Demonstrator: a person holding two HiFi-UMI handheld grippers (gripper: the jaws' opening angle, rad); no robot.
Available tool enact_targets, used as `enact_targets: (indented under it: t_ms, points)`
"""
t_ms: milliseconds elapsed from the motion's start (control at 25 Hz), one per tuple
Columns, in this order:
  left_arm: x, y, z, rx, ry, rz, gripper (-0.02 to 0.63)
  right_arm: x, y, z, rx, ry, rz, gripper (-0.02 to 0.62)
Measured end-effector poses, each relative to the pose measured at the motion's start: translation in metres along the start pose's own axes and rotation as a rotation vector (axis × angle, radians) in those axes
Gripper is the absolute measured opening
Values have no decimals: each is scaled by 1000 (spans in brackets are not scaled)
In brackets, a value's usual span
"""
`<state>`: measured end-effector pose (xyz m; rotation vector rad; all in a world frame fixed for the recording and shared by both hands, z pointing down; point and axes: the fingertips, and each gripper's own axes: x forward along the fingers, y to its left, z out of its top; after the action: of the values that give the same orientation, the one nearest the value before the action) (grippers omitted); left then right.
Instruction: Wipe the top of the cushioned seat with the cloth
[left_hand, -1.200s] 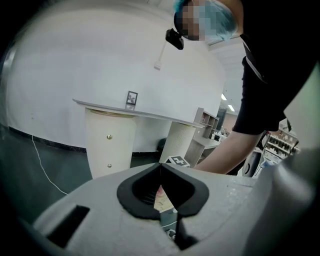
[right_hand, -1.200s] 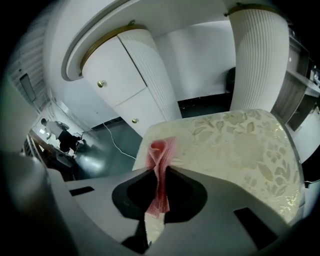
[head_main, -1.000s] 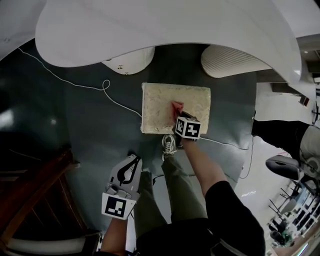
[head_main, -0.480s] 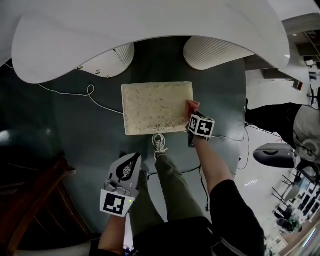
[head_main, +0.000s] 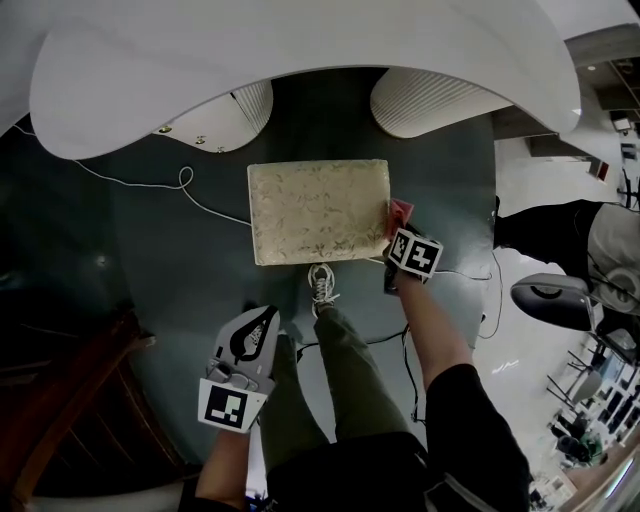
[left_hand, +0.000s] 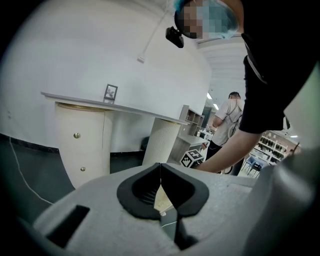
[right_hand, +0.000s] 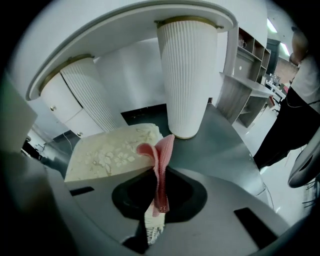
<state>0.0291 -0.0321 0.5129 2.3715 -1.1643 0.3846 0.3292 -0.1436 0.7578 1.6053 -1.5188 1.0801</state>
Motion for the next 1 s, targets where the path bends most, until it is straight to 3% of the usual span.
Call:
enact_targets:
  t_ms: [280,640,800,1000]
  points:
    - [-25,7,-4,-5,3,25,18,-19,105,-9,-6,-75,208,26]
    - [-71,30,-25,-17,33,70,18,-23,271,-71,-114,-13,455,26]
    - [-91,40,-36,-28,41,89,18,-20,317,-97,-136,23,490,26]
    - [-110,47,-43,-24,51,101,18,-7,345,-122,-177,77,468,26]
